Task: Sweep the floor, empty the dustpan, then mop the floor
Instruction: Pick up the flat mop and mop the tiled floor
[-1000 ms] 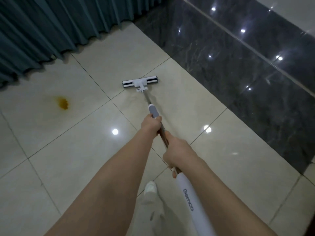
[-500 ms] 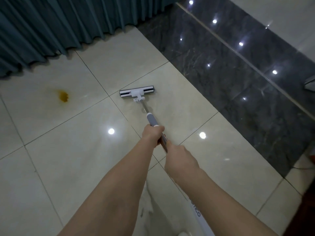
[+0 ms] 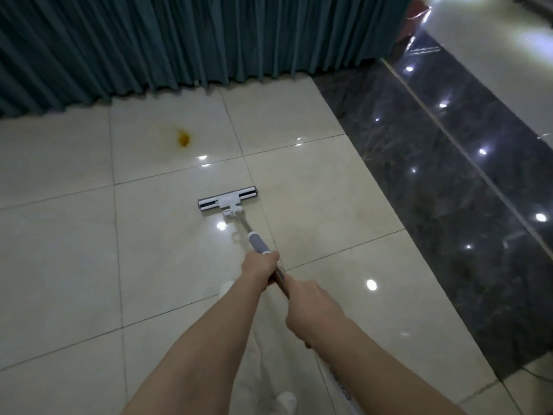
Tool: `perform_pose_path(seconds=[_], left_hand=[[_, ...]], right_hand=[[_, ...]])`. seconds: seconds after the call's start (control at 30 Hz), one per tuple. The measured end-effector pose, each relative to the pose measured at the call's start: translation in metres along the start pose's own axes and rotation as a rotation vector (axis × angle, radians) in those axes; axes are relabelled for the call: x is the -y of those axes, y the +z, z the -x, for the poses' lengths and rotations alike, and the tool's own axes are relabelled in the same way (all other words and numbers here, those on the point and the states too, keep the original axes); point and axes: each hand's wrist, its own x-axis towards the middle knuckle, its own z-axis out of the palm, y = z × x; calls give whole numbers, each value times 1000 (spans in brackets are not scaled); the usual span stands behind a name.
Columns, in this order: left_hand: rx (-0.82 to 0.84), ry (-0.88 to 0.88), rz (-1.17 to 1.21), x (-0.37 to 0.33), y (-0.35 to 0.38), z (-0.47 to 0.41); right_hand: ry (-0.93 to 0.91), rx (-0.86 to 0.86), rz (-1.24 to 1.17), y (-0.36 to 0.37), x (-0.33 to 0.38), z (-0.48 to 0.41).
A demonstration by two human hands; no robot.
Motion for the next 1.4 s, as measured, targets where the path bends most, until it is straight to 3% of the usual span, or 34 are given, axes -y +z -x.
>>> perform_pose_path(seconds=[0.23, 0.53, 1.2, 1.4], left_hand=[[-34, -11, 47, 23, -47, -11], [-15, 0, 66, -25, -63, -60], [-73, -44, 127, -326, -206, -305], [-96, -64, 98, -401, -217, -357]], right_hand=[[-70, 38, 6, 26, 29, -2], [-40, 57, 11, -11, 66, -55], [-53, 97, -50, -191, 300, -351], [-51, 115, -35, -250, 335, -416]])
